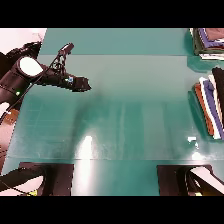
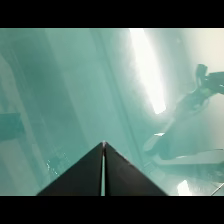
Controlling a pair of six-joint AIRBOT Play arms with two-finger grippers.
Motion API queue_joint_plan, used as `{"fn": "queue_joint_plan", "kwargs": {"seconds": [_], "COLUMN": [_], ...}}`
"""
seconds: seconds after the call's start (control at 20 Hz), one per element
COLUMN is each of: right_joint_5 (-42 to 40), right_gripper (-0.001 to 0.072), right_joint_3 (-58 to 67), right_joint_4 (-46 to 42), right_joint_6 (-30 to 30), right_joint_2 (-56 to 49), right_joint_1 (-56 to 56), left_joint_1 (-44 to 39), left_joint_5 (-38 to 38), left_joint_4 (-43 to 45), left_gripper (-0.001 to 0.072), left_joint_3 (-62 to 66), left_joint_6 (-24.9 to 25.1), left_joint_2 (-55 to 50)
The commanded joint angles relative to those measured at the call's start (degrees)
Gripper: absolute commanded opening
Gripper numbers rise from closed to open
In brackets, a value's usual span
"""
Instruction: Fold the shirts.
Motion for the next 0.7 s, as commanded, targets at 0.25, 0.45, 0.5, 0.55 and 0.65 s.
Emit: {"fn": "queue_joint_plan", "kwargs": {"seconds": [0.25,0.45,0.5,0.55,0.65], "right_joint_5": [-7.39,-11.08,-11.85,-12.68,-13.81], "right_gripper": [0.0489,0.0487,0.0478,0.0454,0.0429], "right_joint_3": [-0.79,-0.79,-0.79,-0.79,-0.79], "right_joint_4": [20.92,20.46,20.28,20.31,20.33], "right_joint_6": [1.05,1.05,1.03,1.03,1.03], "right_joint_2": [1.05,-0.63,-1.33,-2.08,-3.67], "right_joint_1": [30.95,50.01,53.92,57.05,62.25], "left_joint_1": [-0.04,-0.04,-0.04,-0.04,-0.04], "left_joint_5": [0.04,0.59,0.61,0.63,0.66], "left_joint_4": [0.04,0.04,0.02,0.02,0.02], "left_gripper": [0.0028,0.0028,0.0028,0.0027,0.0028], "left_joint_3": [0.07,0.07,0.07,0.07,0.07], "left_joint_6": [0.07,0.07,0.07,0.07,0.07], "left_joint_2": [0.04,0.04,0.04,0.04,0.04]}}
